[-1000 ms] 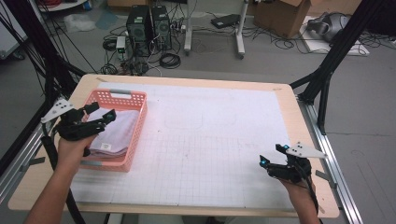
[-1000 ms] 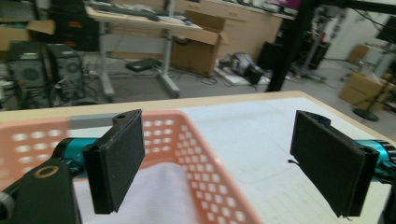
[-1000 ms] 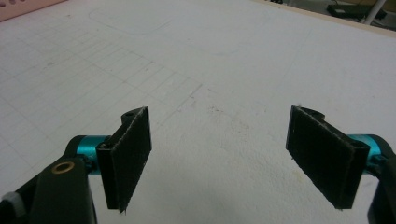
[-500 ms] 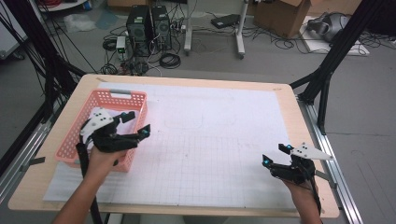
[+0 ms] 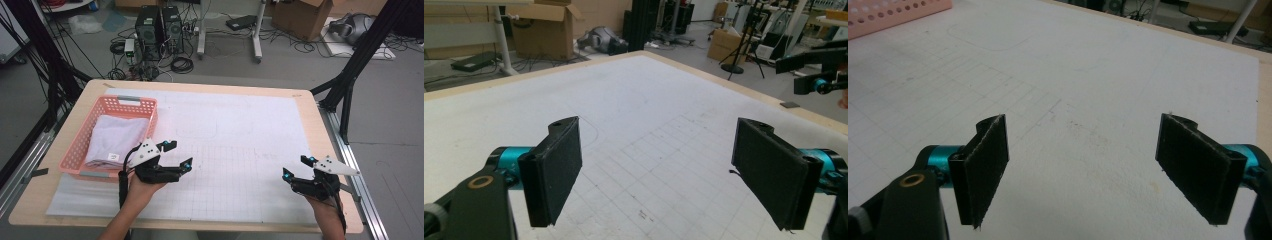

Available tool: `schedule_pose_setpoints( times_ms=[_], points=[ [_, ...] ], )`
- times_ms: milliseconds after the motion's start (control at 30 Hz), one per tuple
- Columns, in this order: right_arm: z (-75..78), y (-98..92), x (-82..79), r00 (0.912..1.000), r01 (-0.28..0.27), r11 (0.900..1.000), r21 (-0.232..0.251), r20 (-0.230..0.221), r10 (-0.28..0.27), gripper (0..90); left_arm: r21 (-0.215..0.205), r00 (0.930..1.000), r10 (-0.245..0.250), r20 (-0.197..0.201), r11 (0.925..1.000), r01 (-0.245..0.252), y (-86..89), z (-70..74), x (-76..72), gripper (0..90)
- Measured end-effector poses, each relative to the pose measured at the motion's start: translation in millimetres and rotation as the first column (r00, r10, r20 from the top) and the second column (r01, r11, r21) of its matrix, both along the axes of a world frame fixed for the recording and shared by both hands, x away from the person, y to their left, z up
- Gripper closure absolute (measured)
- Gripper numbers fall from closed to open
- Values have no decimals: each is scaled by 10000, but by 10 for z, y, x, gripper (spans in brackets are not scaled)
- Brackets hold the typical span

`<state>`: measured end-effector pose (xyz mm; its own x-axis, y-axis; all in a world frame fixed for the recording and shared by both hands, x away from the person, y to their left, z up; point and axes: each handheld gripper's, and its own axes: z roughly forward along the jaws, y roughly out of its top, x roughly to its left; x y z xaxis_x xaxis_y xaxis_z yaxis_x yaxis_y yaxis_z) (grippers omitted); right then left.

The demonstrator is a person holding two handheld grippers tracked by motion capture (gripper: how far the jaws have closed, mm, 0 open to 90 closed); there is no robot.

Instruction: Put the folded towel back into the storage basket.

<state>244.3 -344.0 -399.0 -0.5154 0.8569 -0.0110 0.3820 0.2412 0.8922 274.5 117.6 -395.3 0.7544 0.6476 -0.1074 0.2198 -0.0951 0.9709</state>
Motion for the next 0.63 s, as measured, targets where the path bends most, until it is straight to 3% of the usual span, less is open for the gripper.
schedule_pose_setpoints(
  times_ms=[300, 633],
  points=[
    [-29, 46, 17, 10000, -82, 9994, -339, -30, 81, 195, 138, 9999, -118, -106, 9998, 119, -27, -47, -7, 207],
    [-44, 45, 26, 9999, -90, 9993, -359, -99, 87, 194, 33, 9997, 29, -248, 10000, -28, 8, -78, 15, 207]
  ],
)
